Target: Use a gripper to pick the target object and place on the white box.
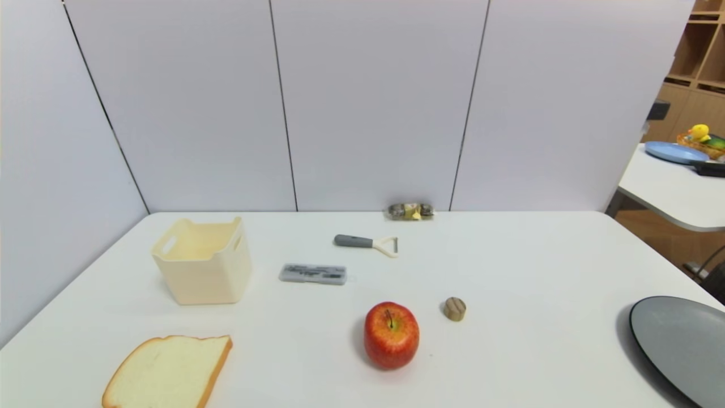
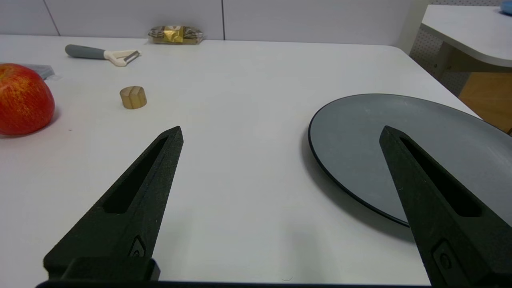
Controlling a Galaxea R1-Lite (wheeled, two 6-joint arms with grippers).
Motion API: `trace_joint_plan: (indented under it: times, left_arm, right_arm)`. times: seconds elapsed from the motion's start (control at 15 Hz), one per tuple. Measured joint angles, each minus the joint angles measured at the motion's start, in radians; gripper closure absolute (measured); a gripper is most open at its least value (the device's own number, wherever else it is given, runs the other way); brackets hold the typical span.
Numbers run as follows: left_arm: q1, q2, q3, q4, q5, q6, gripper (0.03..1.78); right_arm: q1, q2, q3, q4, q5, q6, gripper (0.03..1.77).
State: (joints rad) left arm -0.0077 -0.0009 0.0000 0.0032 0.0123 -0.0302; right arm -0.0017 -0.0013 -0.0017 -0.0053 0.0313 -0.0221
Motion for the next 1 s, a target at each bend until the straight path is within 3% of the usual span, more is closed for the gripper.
trace_joint_plan:
  times: [1.0]
  left_arm:
    - [0.0, 0.041, -0.01, 0.01, -0.002, -0.001, 0.12]
  right_arm:
    - [0.0, 0.0, 0.0, 0.0, 0.0, 0.0, 0.1]
